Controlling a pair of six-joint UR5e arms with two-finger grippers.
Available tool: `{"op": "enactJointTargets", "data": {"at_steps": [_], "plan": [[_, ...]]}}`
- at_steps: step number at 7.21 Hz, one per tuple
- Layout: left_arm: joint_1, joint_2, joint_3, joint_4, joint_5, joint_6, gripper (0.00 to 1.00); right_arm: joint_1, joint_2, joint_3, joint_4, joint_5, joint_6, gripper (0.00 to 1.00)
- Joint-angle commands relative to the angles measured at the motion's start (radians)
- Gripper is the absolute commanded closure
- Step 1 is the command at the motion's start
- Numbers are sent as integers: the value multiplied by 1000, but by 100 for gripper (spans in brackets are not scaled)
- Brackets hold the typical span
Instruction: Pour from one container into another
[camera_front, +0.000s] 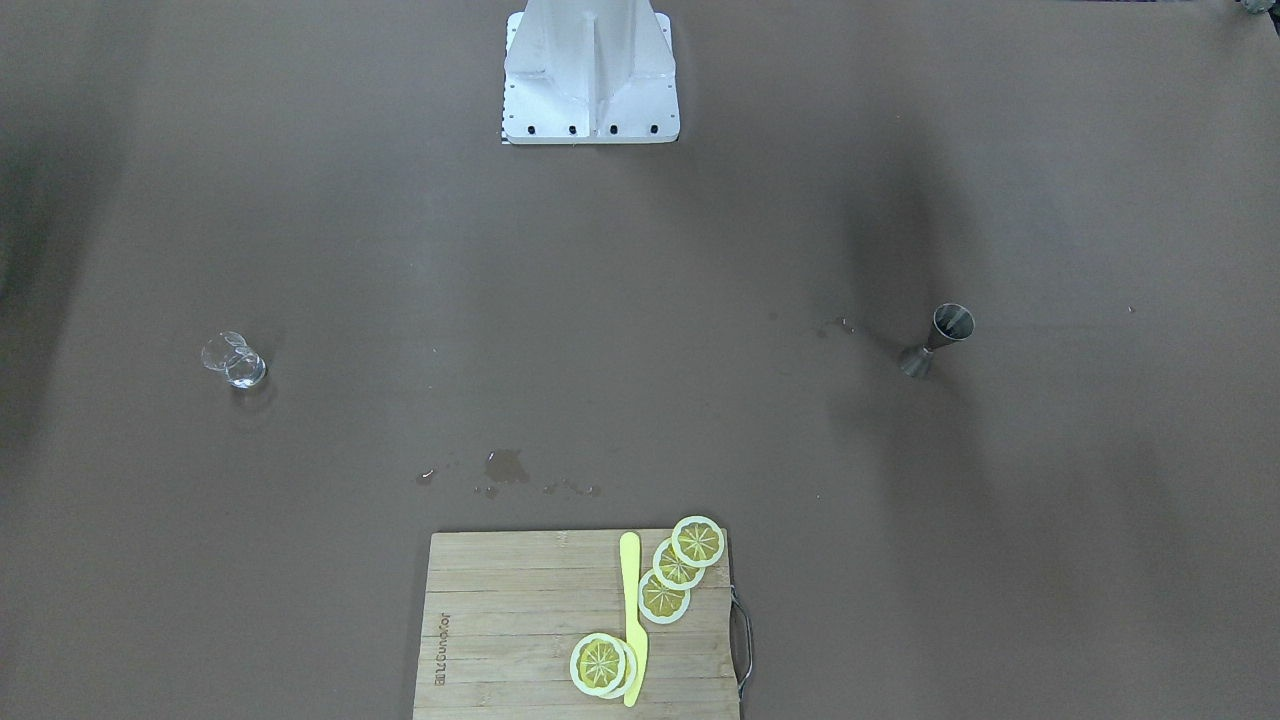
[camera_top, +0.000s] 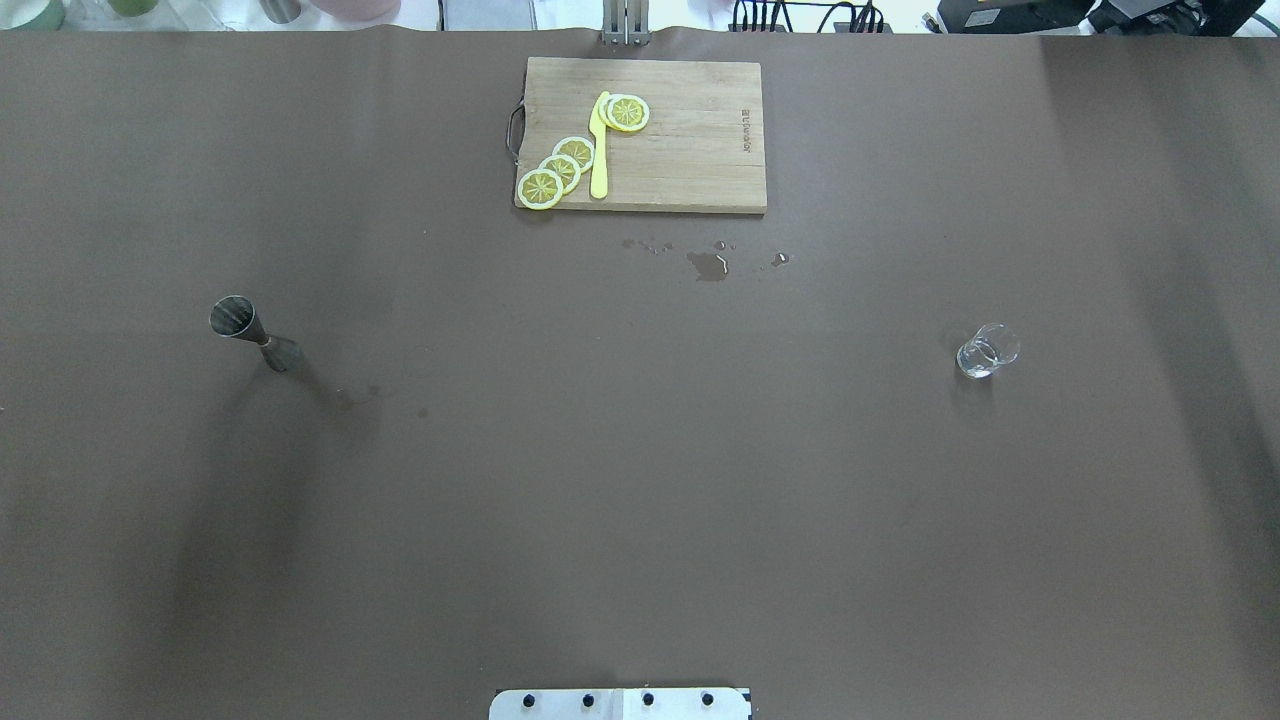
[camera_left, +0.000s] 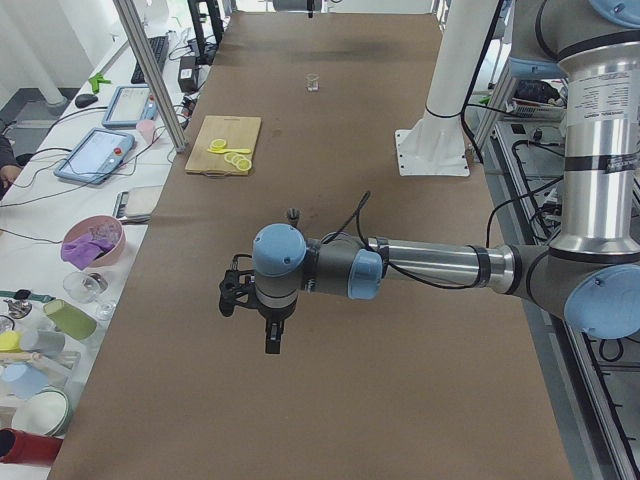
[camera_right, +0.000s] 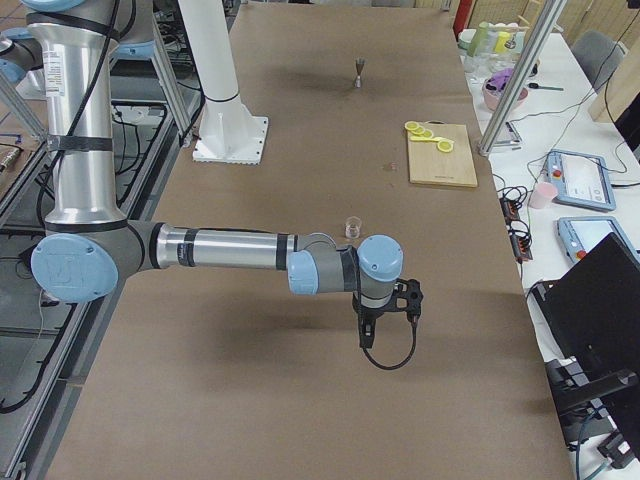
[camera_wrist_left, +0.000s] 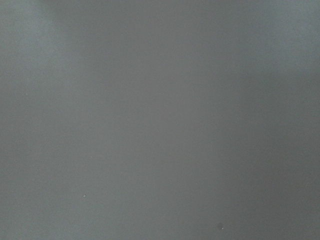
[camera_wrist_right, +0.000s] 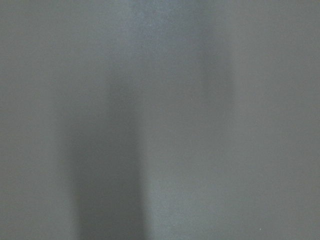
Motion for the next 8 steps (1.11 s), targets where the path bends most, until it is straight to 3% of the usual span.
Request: {"op": "enactJointTargets", "data": {"at_steps": [1,6,8], "plan": [[-1,1,0,-5,0,-1,2,0,4,-3,0,14,6,0],[-1,-8,-18,-8,0,-2,2,0,-42,-35,10,5,0,0],[0,-2,-17,-64,0,-2,2,0,-26,-34,14,-24,-2,0]]}}
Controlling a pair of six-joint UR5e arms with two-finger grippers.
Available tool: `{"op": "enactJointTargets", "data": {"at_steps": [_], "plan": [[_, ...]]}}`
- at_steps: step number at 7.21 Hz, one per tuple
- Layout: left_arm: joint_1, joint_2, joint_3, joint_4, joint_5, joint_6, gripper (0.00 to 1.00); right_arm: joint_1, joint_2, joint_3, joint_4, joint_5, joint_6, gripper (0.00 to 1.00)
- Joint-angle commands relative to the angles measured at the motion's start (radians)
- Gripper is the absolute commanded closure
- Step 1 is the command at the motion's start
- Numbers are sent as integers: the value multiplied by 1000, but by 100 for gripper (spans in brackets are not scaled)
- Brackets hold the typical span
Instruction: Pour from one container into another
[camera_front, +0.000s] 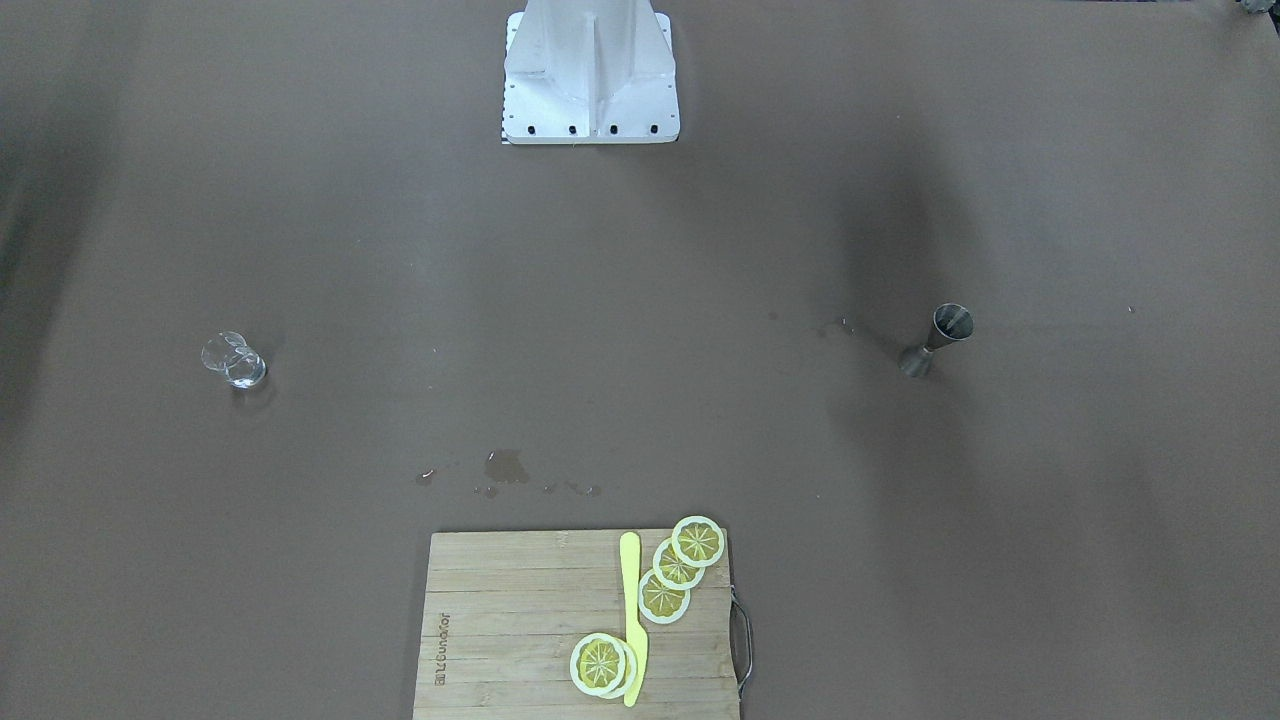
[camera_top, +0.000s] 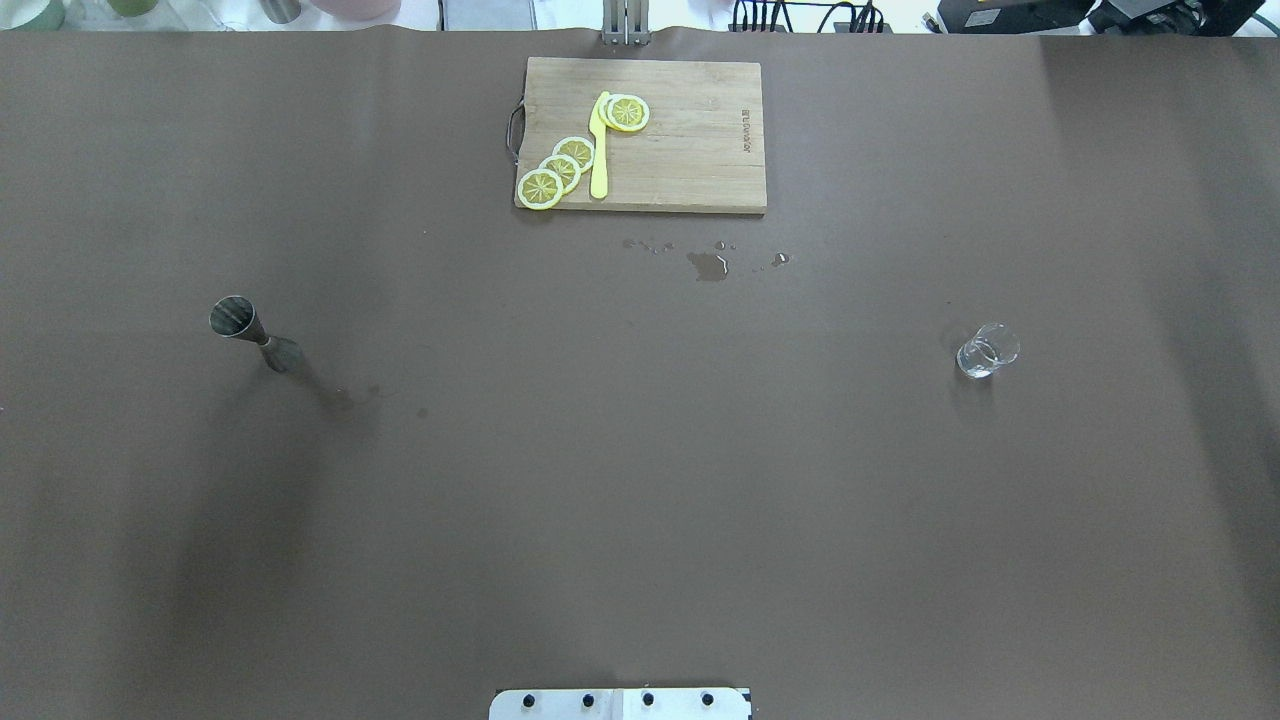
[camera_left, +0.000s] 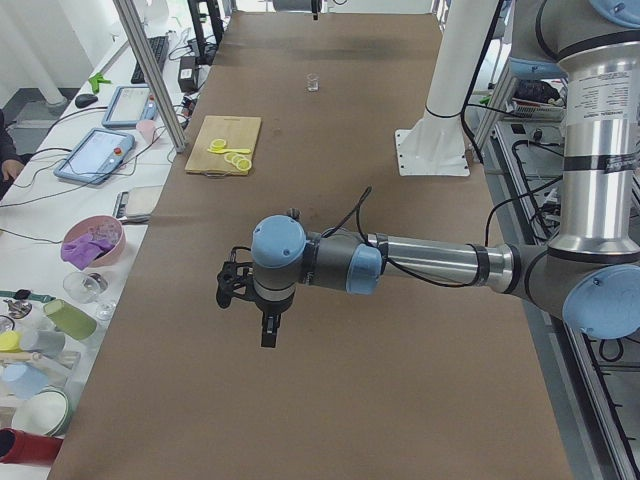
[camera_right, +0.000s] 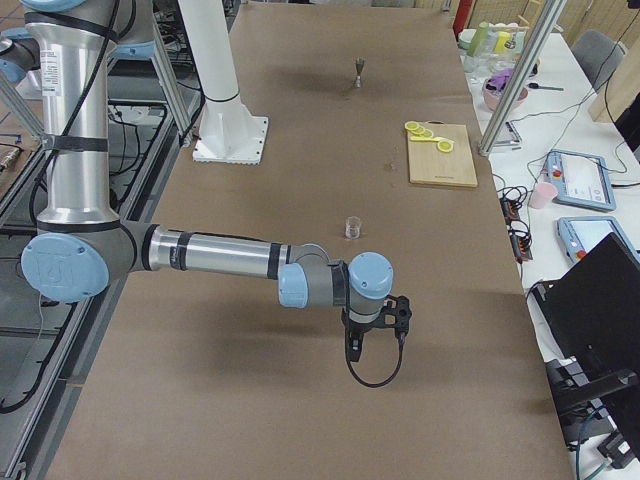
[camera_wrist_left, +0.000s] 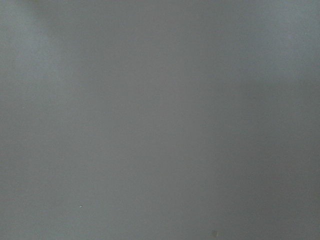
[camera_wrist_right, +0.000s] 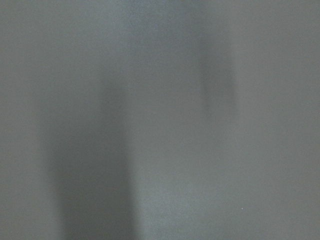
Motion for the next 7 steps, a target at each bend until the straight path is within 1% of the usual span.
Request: {"op": "enactJointTargets", "data": {"at_steps": [1,3,4,5,7], "plan": [[0,4,6,-37,5,-2,2,0,11,-2,5,-7,-1,0],[0,7,1,-37,2,-2,2,-2,41,-2,3,-6,4,0],[-2,22,0,-39,-1,1,2,-3,41,-2,25,-6,4,0],[0,26,6,-35,0,-2,3,-5,39,-11,80,-4,2,0],[0,-2,-21,-35,2,-5,3,-17,35,-29,135,31,-1,0]]}}
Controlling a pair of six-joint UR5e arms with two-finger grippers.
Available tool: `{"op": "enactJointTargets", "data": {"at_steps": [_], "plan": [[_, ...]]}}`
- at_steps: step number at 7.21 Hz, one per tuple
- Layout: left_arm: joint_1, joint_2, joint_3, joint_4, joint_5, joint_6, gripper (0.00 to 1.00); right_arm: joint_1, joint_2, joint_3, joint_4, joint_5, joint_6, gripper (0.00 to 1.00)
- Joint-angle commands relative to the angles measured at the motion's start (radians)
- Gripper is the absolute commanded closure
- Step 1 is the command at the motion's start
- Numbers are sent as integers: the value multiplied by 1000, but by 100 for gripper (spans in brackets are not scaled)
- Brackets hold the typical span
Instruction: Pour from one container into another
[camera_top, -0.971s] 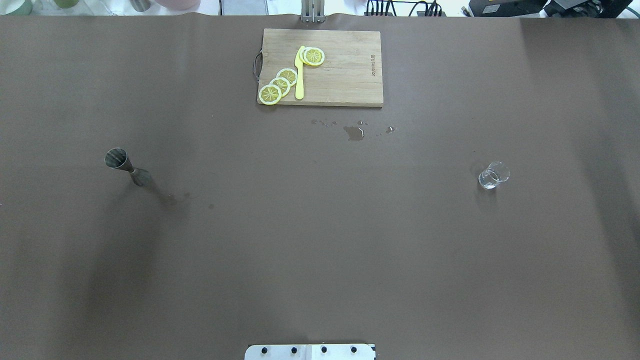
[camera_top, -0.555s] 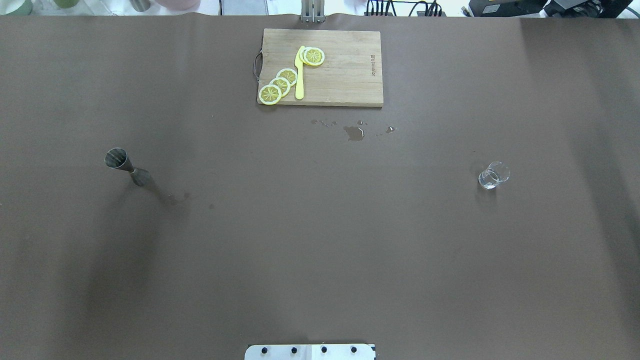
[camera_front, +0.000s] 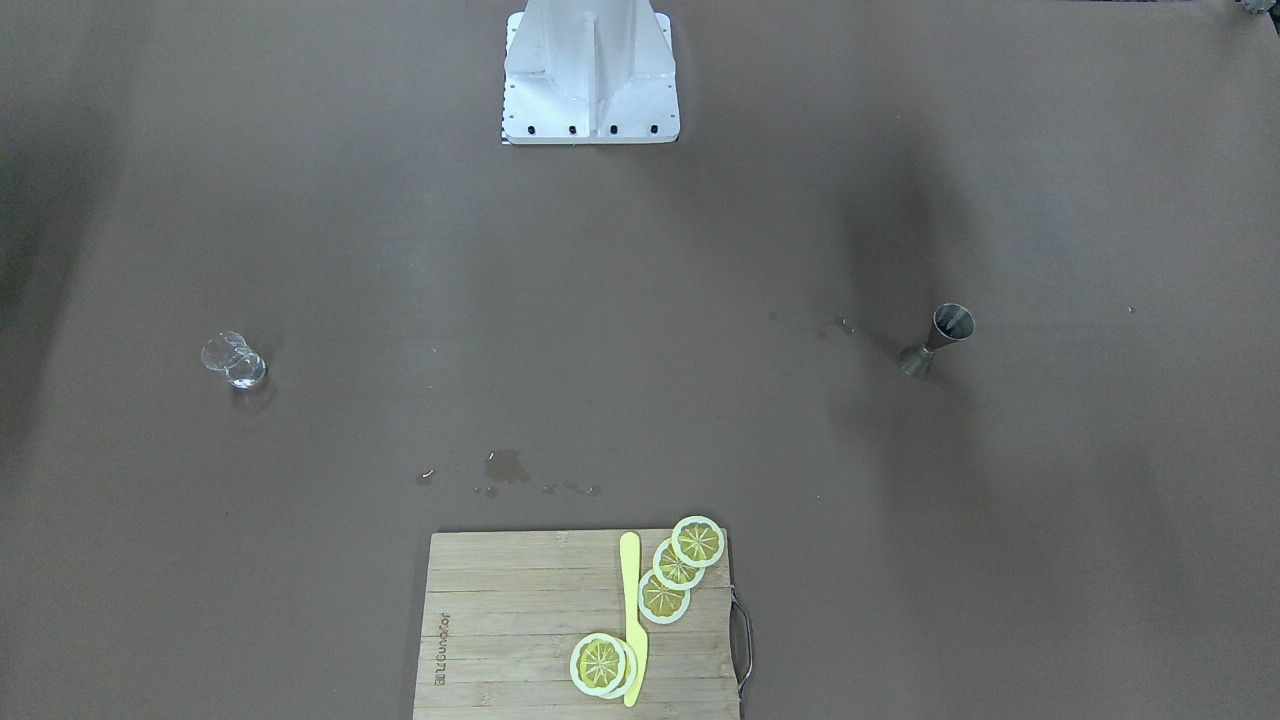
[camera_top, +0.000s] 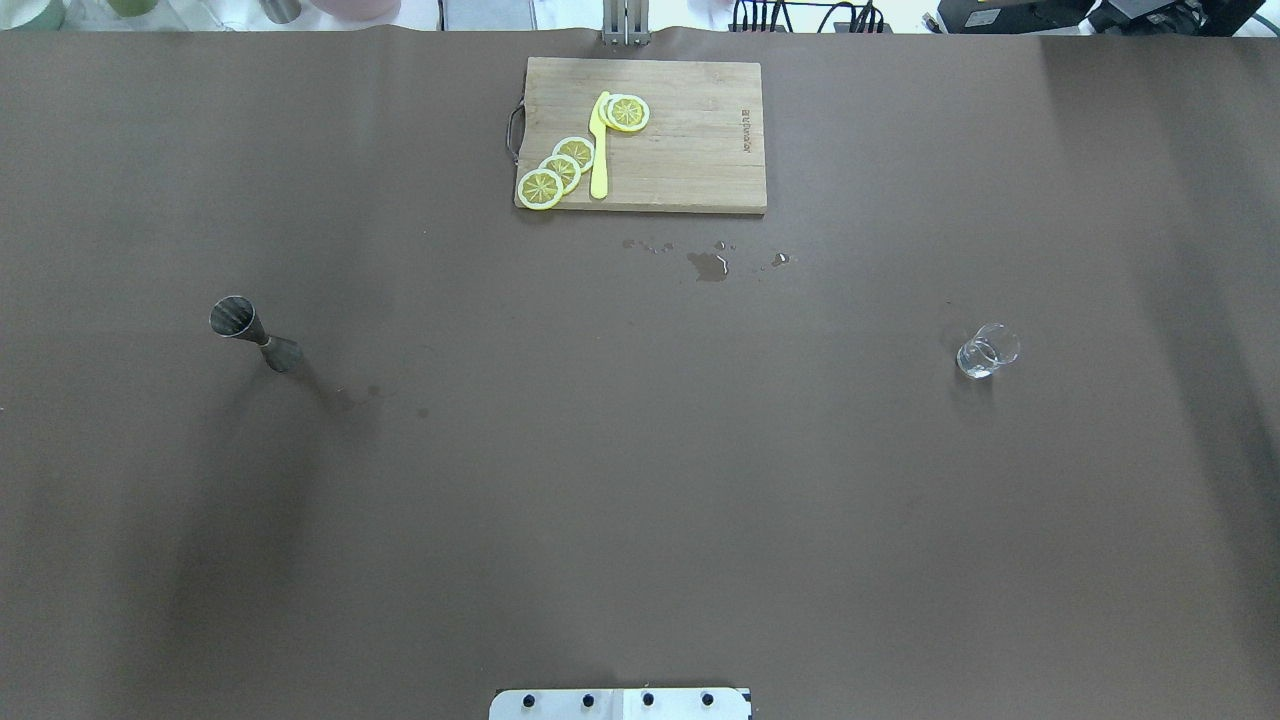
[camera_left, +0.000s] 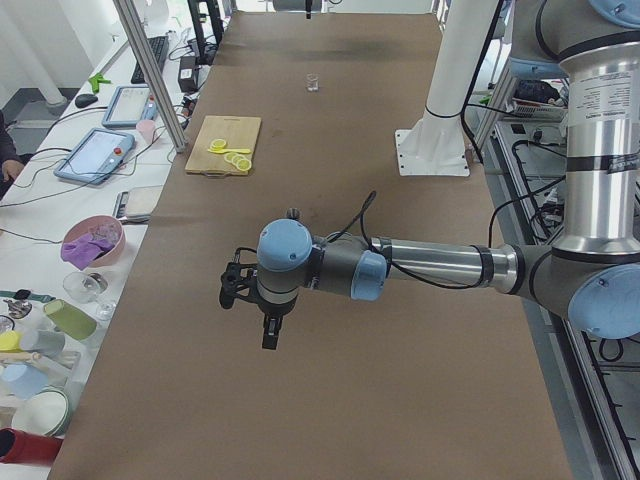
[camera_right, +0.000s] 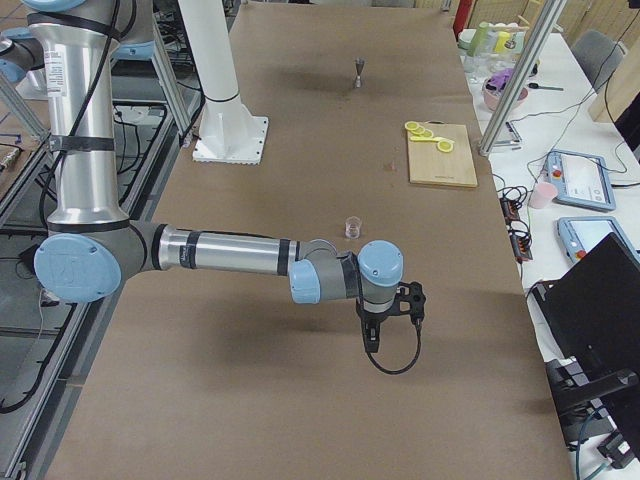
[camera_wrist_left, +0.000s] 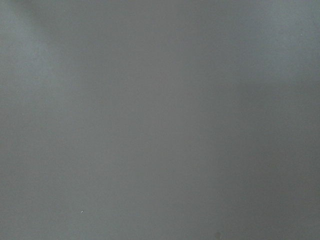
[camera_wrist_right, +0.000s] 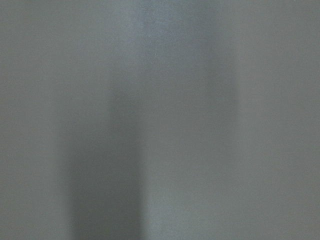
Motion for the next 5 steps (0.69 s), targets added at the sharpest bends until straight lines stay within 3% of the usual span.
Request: {"op": "enactJointTargets", "data": {"at_steps": [1,3,5], "plan": [[0,-28,-28,-6,-2,-52,3,-9,-4,-11,39,39,-3,0],[5,-15,-69,-130,0,-208,3,-9,-13,-15,49,84,-134,0],[31,-12,-124,-132,3,-256,3,-11,-17,-21,143,105,-185,0]]}}
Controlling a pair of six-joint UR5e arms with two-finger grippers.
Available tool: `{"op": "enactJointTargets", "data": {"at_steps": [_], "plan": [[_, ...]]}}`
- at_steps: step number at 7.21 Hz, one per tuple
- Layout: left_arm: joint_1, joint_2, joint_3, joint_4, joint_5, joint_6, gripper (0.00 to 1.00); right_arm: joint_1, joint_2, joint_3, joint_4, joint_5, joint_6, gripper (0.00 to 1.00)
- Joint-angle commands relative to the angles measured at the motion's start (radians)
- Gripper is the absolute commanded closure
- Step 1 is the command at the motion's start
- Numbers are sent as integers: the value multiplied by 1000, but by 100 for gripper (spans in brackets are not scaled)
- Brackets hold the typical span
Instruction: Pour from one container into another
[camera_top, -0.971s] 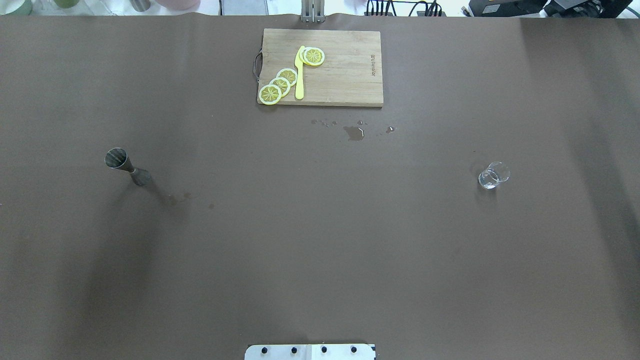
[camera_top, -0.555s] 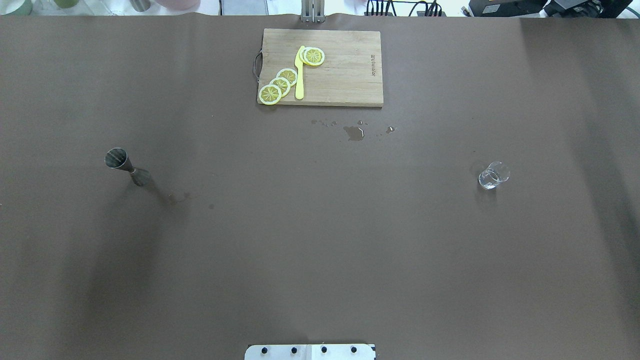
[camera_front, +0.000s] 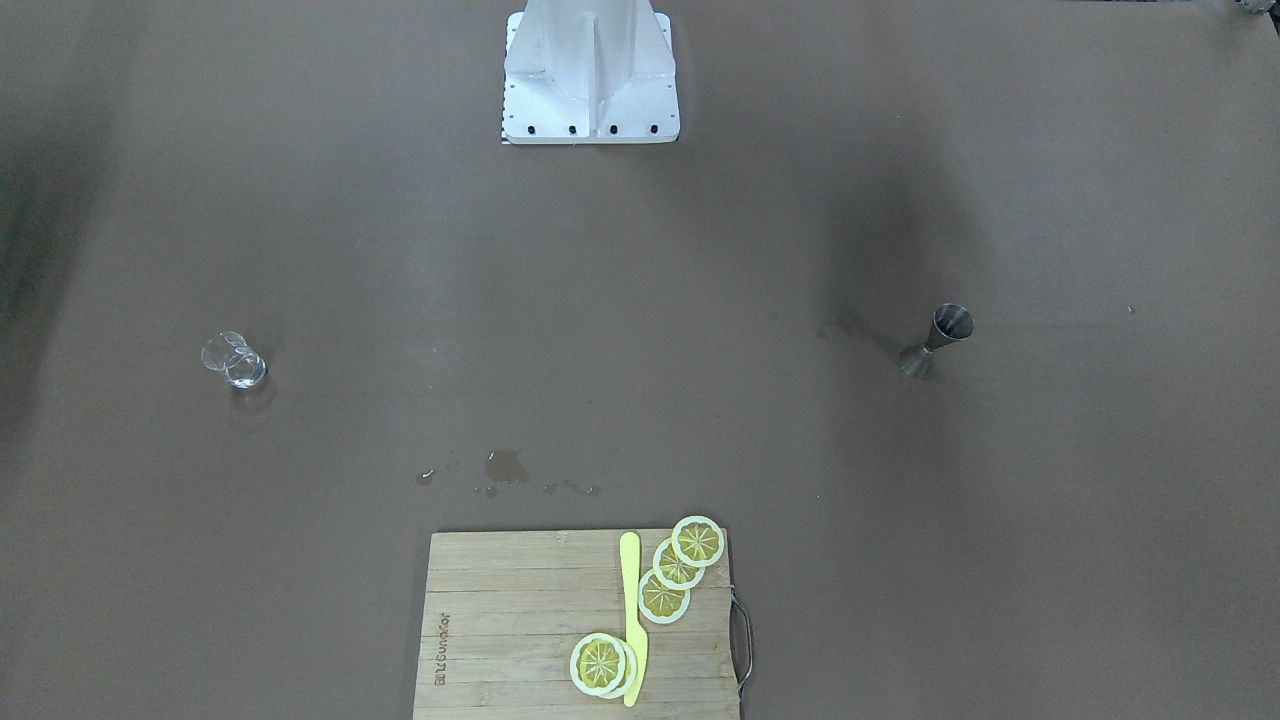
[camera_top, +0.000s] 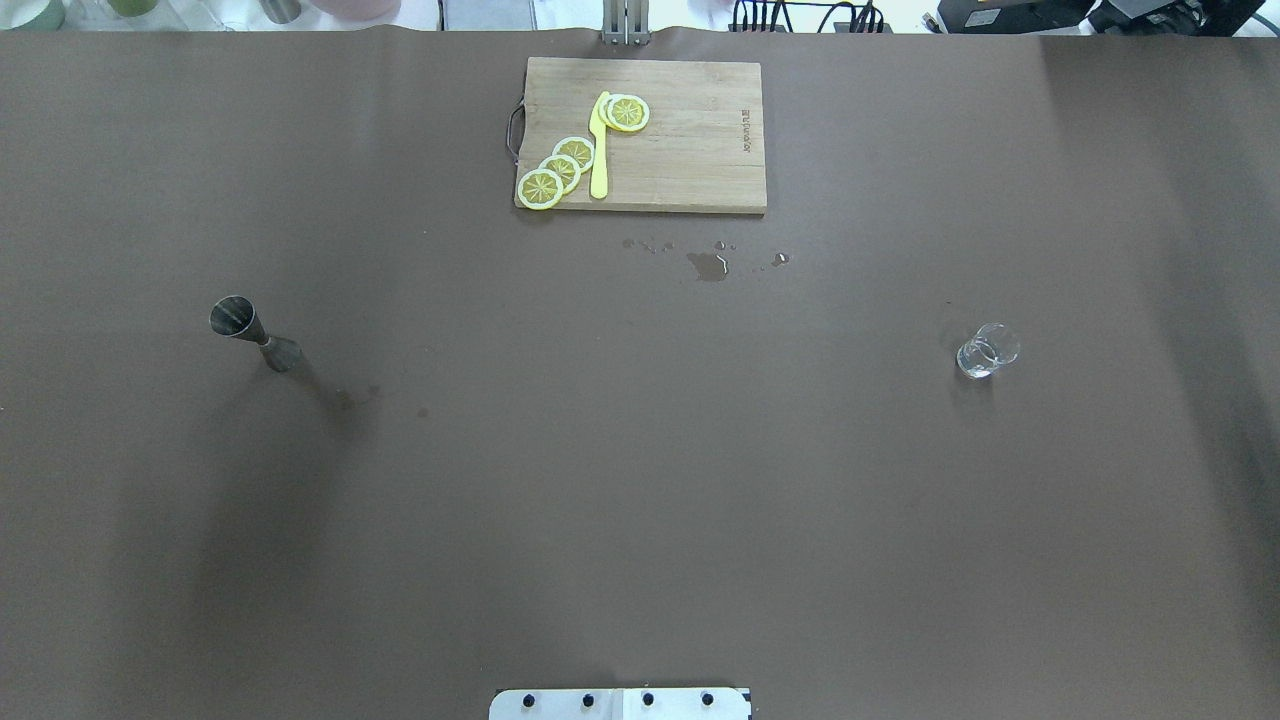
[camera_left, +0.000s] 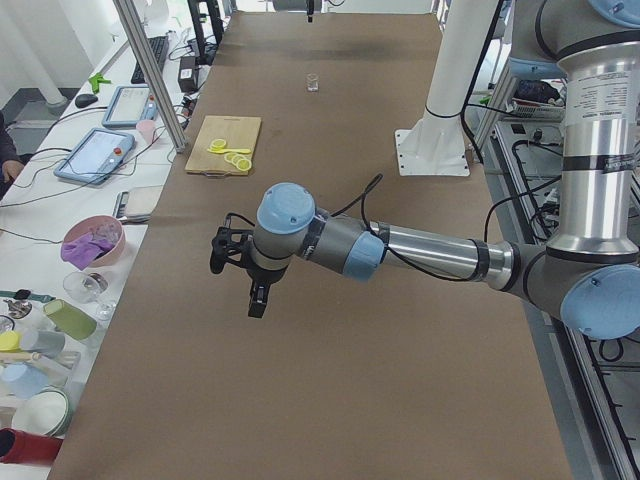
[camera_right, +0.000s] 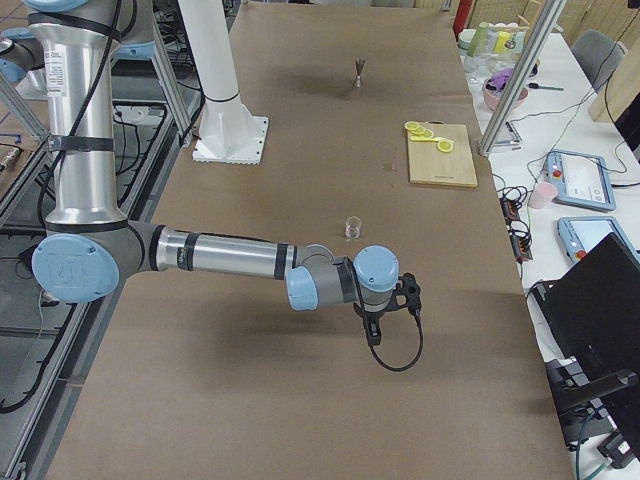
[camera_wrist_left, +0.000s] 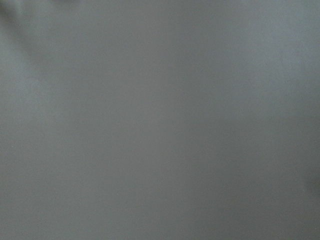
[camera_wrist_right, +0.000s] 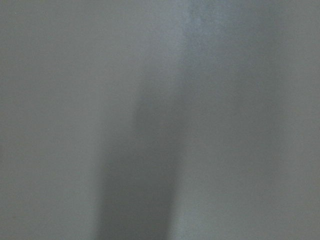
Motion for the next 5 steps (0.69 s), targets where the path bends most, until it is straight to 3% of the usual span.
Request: {"op": "enactJointTargets", "data": {"at_steps": [1,3,5], "plan": [[49,6,-65,-11,12,-81,3,-6,-16,-26,150,17,-83,0],[108,51,-180,-13,56,-198,3,-70,-5,-53,276,16,-110,0],[178,107,-256,-110,112,-335,3,-165,-1,-40,374,17,-111,0]]}}
